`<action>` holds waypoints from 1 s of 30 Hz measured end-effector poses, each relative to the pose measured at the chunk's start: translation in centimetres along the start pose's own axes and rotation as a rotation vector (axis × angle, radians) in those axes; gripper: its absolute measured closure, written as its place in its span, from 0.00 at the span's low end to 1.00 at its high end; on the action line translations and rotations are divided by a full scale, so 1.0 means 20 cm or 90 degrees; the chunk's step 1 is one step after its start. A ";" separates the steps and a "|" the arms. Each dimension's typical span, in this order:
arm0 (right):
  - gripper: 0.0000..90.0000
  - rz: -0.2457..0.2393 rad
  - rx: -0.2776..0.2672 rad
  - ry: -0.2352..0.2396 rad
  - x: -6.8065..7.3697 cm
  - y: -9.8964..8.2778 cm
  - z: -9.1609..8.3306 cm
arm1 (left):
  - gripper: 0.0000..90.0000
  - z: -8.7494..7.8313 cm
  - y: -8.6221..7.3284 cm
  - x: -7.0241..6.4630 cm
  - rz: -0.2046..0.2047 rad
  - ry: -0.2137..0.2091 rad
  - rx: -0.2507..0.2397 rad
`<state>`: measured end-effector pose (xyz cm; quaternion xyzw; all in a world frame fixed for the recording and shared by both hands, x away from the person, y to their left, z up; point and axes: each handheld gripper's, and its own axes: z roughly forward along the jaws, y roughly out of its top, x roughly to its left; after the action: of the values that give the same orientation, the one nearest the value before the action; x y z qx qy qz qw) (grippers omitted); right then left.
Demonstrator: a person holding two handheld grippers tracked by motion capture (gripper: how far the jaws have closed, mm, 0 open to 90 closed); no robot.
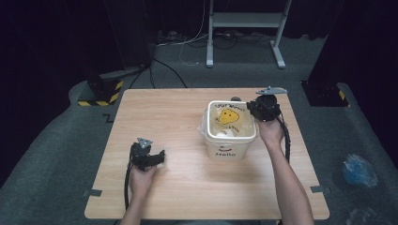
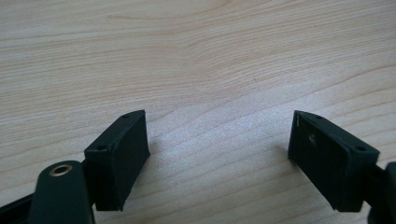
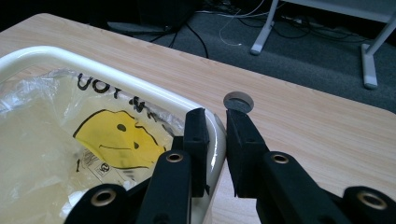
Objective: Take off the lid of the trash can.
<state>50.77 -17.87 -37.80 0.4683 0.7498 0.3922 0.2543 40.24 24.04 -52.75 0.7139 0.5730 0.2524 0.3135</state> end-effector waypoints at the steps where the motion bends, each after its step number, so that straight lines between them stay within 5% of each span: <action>1: 0.88 0.004 -0.003 0.002 0.00 0.00 0.00 | 0.22 0.00 0.00 0.00 0.000 0.000 0.000; 30: 0.88 0.022 -0.014 -0.001 -0.10 -0.02 -0.14 | 0.22 0.00 0.00 0.00 0.000 0.000 -0.001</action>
<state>49.37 -20.64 -36.54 0.4787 0.7368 0.4046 0.2534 40.24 24.05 -52.75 0.7138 0.5726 0.2527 0.3141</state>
